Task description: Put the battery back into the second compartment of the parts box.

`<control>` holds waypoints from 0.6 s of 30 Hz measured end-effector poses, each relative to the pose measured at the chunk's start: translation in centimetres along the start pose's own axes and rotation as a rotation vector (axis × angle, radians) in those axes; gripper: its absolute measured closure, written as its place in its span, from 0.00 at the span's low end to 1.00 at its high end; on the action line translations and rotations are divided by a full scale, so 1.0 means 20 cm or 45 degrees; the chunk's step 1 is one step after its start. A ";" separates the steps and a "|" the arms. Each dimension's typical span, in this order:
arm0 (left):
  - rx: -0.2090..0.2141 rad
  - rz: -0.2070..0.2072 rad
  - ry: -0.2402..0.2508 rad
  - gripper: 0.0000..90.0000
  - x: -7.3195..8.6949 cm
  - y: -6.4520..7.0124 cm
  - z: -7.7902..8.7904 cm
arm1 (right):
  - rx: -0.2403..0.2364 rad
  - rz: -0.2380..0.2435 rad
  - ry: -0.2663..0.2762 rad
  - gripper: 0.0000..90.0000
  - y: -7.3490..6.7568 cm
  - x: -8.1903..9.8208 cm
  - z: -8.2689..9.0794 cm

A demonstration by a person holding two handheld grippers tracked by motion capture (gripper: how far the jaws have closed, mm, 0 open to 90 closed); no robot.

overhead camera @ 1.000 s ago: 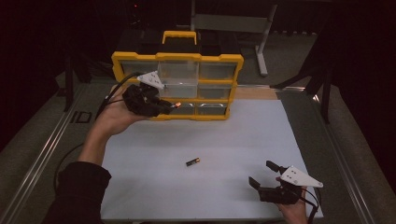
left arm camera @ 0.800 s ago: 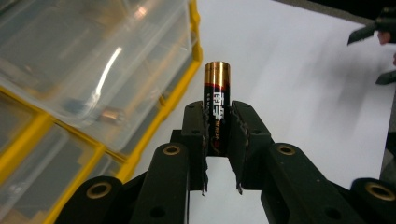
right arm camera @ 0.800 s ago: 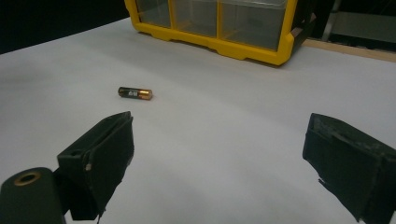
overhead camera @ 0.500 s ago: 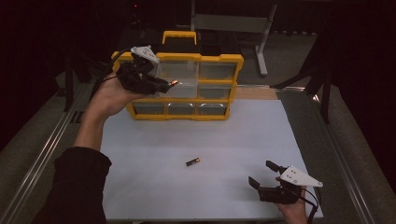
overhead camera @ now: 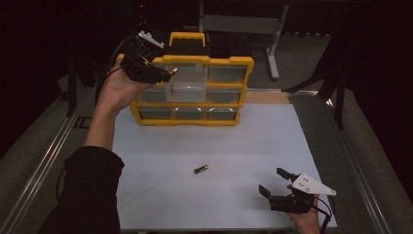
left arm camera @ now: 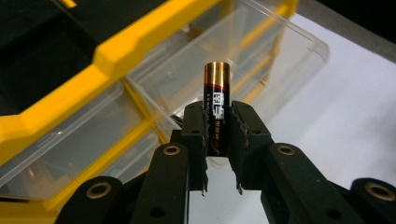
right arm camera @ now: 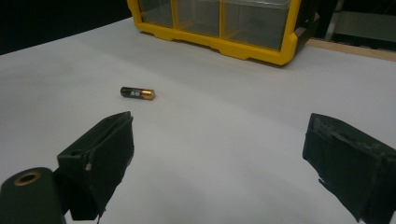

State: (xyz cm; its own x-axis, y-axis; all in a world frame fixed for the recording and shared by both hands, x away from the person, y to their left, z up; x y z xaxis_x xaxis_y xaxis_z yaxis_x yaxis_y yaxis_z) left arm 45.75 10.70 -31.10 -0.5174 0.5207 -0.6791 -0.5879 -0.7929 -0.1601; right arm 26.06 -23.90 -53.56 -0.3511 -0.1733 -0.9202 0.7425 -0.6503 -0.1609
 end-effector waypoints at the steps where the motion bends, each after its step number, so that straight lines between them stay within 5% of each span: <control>1: -0.003 0.004 0.006 0.86 0.00 0.00 0.00 | 0.001 -0.002 0.000 0.09 0.00 0.00 0.00; 4: 0.000 0.042 0.044 0.85 -0.02 0.00 -0.01 | 0.000 0.001 -0.001 0.09 0.00 0.00 0.00; 6: -0.038 0.090 0.083 0.33 -0.04 0.00 -0.02 | 0.000 0.005 0.000 0.09 0.00 0.00 0.00; 7: -0.038 0.090 0.083 0.19 -0.04 0.00 -0.02 | 0.000 0.005 0.000 0.09 0.00 0.00 0.00; 8: -0.044 0.105 0.083 0.19 -0.03 -0.01 -0.02 | -0.001 0.004 -0.002 0.09 0.00 0.00 0.00; 9: -0.053 0.099 0.080 0.09 -0.02 -0.01 -0.03 | 0.003 0.003 0.001 0.09 0.00 0.00 0.00; 18: -0.036 0.027 0.052 0.03 0.05 0.03 -0.05 | 0.003 0.005 0.002 0.09 0.00 0.00 0.00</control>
State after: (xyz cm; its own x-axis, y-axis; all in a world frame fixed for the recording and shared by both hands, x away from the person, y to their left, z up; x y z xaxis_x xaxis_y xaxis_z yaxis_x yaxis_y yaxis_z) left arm 45.46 10.38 -32.65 -0.5031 0.4907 -0.7114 -0.5589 -0.8126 -0.1652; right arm 26.03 -23.96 -53.48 -0.3475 -0.1745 -0.9213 0.7425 -0.6512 -0.1568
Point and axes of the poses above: each handheld gripper's, and its own axes: z roughly backward along the jaws, x roughly out of its underside, y roughly to its right, the point moved 8 cm from there along -z, roughly forward along the jaws, and after that the axes turned 10 degrees about -x, right-handed, at the moved point
